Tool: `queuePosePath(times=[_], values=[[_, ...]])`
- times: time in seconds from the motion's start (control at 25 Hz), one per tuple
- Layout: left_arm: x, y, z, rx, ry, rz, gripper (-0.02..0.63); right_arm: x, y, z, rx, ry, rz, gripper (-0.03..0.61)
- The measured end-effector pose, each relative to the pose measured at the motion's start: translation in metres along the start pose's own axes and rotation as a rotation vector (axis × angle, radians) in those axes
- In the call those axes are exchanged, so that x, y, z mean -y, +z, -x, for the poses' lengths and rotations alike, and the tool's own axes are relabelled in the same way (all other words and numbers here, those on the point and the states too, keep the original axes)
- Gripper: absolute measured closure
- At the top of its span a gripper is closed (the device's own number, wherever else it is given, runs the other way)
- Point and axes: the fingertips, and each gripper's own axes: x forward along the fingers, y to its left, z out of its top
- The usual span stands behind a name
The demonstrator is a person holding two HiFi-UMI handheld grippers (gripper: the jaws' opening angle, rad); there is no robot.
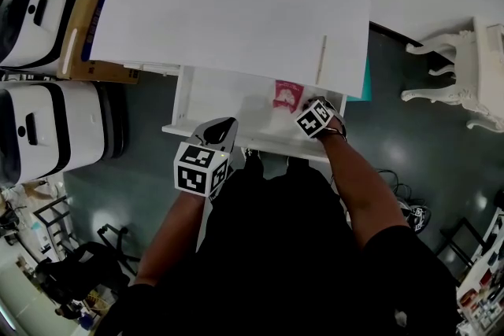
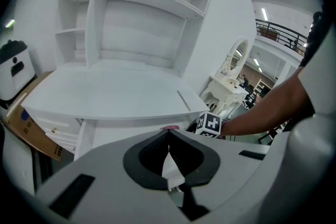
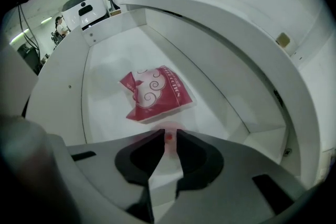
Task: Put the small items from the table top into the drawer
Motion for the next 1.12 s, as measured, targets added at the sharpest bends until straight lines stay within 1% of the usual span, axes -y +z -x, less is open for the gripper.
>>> queuePosePath(times=[0.12, 0.28, 0.6, 0.76, 0.88, 1.0, 1.12], values=[[0.0, 0.0, -0.002, -0.001, -0.01, -0.003, 0.603, -0.002, 0.001, 0.003, 0.0, 0.017, -0.014, 0.489], [0.002, 0.003, -0.006, 0.005, -0.03, -0.019, 0.603, -0.003, 0.0, 0.01, 0.003, 0.015, -0.029, 0.483], [0.011, 0.019, -0.011, 0.029, -0.078, -0.064, 0.603, -0.004, 0.008, 0.053, 0.11, 0.001, -0.104, 0.483], [0.015, 0.026, -0.012, 0.04, -0.104, -0.089, 0.603, 0.001, 0.022, 0.09, 0.214, -0.028, -0.181, 0.483], [0.02, 0.034, -0.011, 0.054, -0.122, -0.109, 0.603, 0.006, 0.037, 0.123, 0.325, -0.038, -0.287, 0.484], [0.023, 0.041, -0.01, 0.066, -0.138, -0.122, 0.603, 0.008, 0.052, 0.158, 0.445, -0.017, -0.394, 0.485], [0.027, 0.047, -0.01, 0.078, -0.156, -0.124, 0.603, 0.007, 0.064, 0.191, 0.56, 0.032, -0.479, 0.485]])
